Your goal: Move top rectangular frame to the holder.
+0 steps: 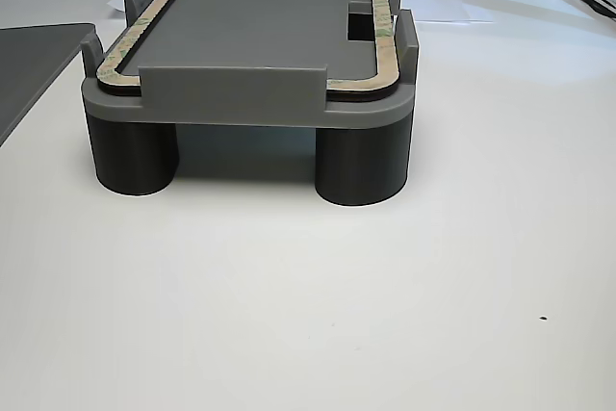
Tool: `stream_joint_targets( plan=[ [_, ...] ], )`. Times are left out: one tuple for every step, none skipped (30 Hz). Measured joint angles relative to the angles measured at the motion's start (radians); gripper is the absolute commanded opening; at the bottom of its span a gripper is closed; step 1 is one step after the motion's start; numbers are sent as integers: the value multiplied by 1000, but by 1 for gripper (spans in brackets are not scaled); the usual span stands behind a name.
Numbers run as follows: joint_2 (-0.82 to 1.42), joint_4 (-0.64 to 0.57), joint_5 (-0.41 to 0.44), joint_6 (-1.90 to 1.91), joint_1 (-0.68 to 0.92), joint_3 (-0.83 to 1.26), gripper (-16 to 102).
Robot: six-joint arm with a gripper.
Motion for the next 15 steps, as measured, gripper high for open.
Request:
stream_joint_targets(
  plan=[
    [29,3,0,5,-2,34,100],
    [49,5,0,12,-2,60,100],
    [63,8,0,17,-5,77,100],
    [66,12,5,25,-9,89,100],
    [66,14,9,32,-9,100,100],
    [66,14,11,41,-11,114,100],
    [66,12,11,44,-18,123,100],
    [63,9,11,44,-23,124,100],
    [63,6,11,37,-25,124,100],
    [63,6,11,37,-25,124,100],
    [64,6,11,37,-25,124,100],
    [64,6,14,37,-25,124,100],
    [66,6,28,48,-25,124,100],
    [66,6,38,52,-25,124,100],
    [66,6,41,52,-25,124,100]
  ],
)
